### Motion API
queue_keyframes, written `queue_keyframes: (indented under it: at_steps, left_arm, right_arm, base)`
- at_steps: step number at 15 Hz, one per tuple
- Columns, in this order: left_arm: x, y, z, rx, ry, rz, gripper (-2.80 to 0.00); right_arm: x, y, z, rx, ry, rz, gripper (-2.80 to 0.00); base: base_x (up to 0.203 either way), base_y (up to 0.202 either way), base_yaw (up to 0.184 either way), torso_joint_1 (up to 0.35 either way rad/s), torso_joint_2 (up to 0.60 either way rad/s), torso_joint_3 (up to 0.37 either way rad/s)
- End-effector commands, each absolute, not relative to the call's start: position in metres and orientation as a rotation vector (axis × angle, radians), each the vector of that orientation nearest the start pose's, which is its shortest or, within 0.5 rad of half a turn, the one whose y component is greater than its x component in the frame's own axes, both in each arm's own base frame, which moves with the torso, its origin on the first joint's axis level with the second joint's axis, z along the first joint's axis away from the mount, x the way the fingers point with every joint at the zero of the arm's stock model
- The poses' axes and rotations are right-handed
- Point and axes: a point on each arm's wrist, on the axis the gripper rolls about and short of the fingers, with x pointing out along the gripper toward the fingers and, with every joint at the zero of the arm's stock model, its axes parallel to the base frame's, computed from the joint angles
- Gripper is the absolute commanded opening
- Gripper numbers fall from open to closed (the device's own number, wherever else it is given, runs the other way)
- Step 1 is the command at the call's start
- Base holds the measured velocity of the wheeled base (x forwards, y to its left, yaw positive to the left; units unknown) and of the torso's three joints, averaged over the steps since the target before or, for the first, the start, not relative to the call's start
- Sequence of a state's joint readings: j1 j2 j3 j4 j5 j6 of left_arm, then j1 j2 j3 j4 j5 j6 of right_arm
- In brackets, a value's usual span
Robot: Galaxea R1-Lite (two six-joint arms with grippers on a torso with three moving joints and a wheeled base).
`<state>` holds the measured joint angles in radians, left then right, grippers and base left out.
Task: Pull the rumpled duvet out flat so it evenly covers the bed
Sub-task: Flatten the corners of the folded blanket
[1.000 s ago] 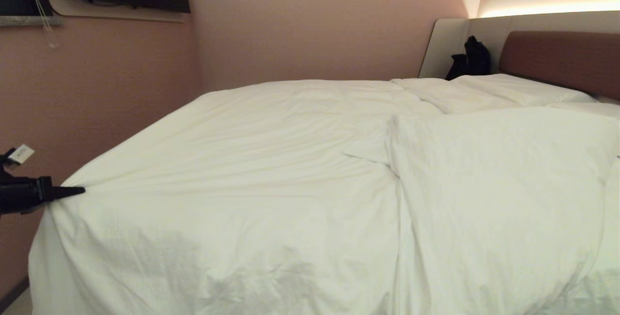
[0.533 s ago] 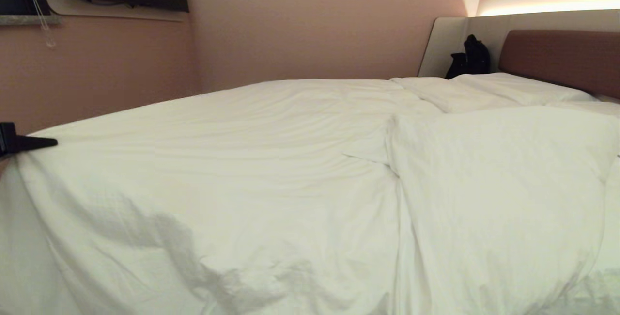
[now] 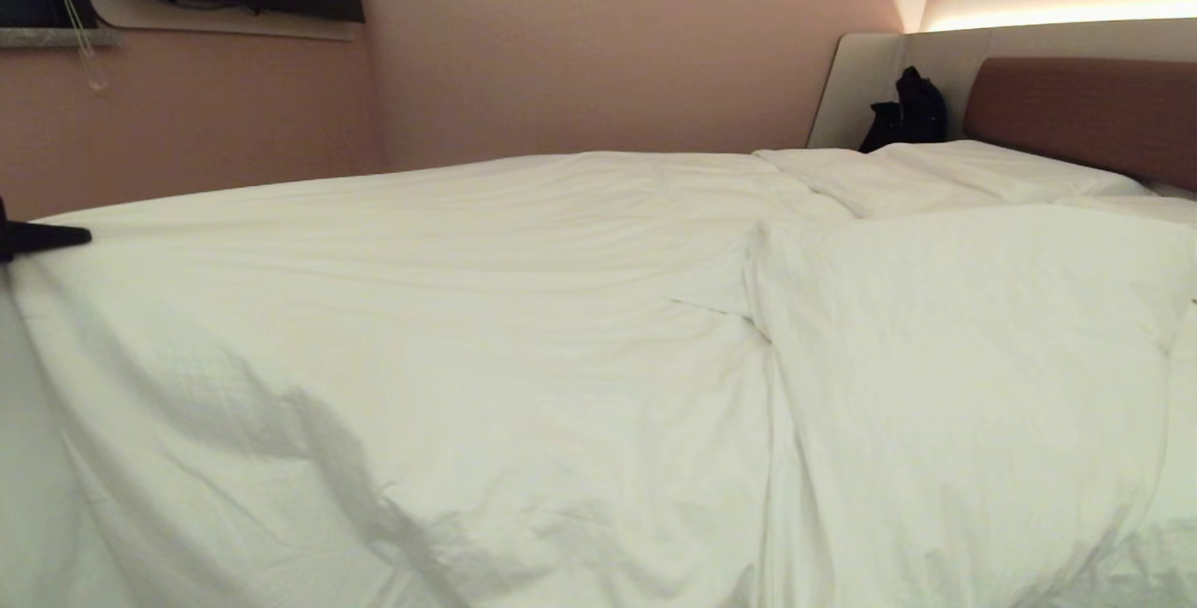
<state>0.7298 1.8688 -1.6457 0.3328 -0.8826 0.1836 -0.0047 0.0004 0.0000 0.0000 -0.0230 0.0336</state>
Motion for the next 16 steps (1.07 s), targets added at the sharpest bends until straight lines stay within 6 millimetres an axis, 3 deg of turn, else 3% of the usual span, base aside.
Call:
queue_keyframes:
  at_steps: [1, 5, 7, 8, 10, 12, 16]
  left_arm:
    - [0.283, 0.231, 0.257, -0.245, 0.402, -0.164, -2.8]
    - [0.312, 0.272, 0.169, -0.289, 0.6, -0.039, -2.8]
    - [0.317, 0.281, 0.14, -0.292, 0.654, -0.01, -2.8]
    - [0.318, 0.283, 0.13, -0.298, 0.664, -0.011, -2.8]
    - [0.318, 0.283, 0.129, -0.298, 0.663, -0.012, -2.8]
    - [0.322, 0.284, 0.106, -0.318, 0.688, -0.032, -2.8]
    - [0.327, 0.276, 0.101, -0.328, 0.703, -0.058, -2.8]
  right_arm:
    - [-0.023, 0.0, 0.076, 0.034, 0.001, -0.028, -2.8]
    - [-0.023, 0.0, 0.075, 0.034, 0.0, -0.028, -2.8]
    - [-0.023, 0.0, 0.075, 0.034, 0.0, -0.028, -2.8]
    - [-0.023, 0.0, 0.075, 0.034, 0.0, -0.028, -2.8]
    - [-0.023, 0.0, 0.075, 0.034, 0.0, -0.028, -2.8]
    - [-0.023, 0.0, 0.075, 0.034, 0.0, -0.029, -2.8]
    - [-0.023, 0.0, 0.075, 0.034, 0.0, -0.028, -2.8]
  base:
    - [0.0, 0.0, 0.0, 0.0, 0.0, 0.0]
    - [0.0, 0.0, 0.0, 0.0, 0.0, 0.0]
    - [0.0, 0.0, 0.0, 0.0, 0.0, 0.0]
    - [0.0, 0.0, 0.0, 0.0, 0.0, 0.0]
    - [0.0, 0.0, 0.0, 0.0, 0.0, 0.0]
    - [0.0, 0.0, 0.0, 0.0, 0.0, 0.0]
    - [0.0, 0.0, 0.0, 0.0, 0.0, 0.0]
